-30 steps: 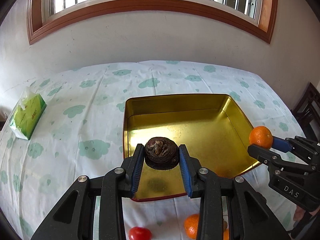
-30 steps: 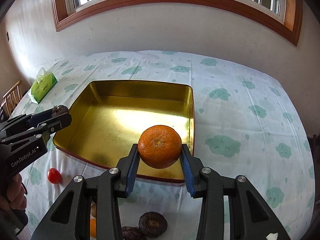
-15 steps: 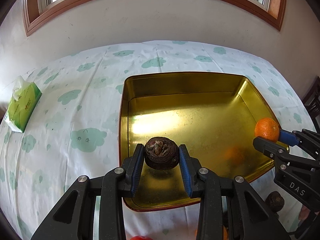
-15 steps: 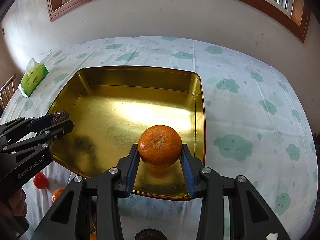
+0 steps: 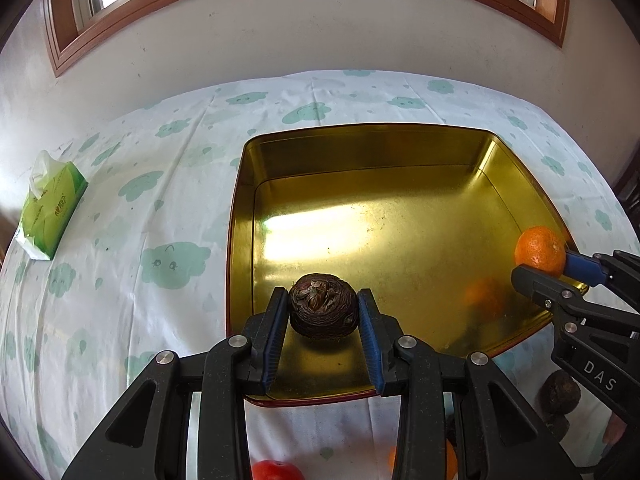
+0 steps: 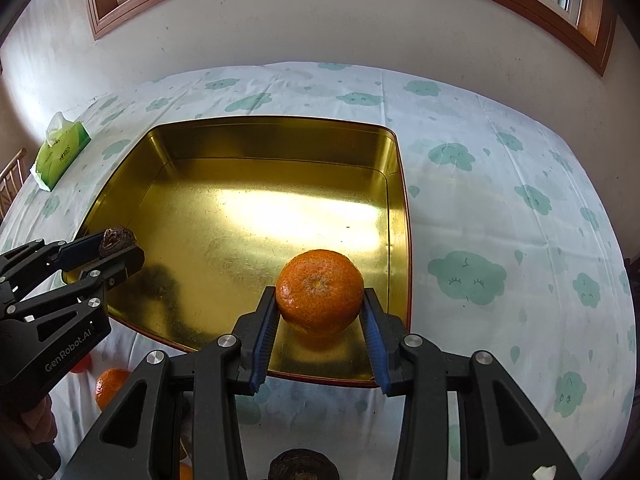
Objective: Organize fruits
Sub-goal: 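Open the right tool dropping the mandarin while the left tool releases the dried fruit into the tin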
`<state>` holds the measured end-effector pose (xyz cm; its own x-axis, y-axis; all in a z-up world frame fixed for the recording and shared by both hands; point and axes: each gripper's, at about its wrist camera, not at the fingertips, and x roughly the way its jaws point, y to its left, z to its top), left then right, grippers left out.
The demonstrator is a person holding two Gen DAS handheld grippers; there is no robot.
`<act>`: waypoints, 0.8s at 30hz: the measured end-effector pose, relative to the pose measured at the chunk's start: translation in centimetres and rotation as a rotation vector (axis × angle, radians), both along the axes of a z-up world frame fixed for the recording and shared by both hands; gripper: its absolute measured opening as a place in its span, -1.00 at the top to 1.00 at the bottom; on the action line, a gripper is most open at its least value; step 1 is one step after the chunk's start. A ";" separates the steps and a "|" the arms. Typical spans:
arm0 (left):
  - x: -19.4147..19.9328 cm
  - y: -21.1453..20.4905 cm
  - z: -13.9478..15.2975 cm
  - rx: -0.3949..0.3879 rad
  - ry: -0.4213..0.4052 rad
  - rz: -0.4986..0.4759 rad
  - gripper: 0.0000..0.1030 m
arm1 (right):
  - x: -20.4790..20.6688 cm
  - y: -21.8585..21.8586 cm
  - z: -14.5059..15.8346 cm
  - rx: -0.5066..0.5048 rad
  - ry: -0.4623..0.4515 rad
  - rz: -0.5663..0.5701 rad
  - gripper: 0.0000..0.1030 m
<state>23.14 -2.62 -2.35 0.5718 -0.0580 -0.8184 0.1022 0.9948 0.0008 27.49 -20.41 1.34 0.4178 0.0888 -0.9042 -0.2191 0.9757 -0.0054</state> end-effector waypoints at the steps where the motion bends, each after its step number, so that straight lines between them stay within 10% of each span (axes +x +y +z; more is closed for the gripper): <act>1: 0.0 0.0 0.0 -0.004 0.002 0.002 0.30 | -0.1 0.0 0.0 0.000 0.000 -0.001 0.26; 24: -0.4 0.2 0.2 -0.018 0.003 0.022 0.26 | -0.5 -0.1 0.9 0.026 -0.022 -0.005 0.14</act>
<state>22.79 -2.41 -2.17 0.5703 -0.0601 -0.8192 0.0803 0.9966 -0.0172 26.97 -20.55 2.24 0.4379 0.1105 -0.8922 -0.2145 0.9766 0.0157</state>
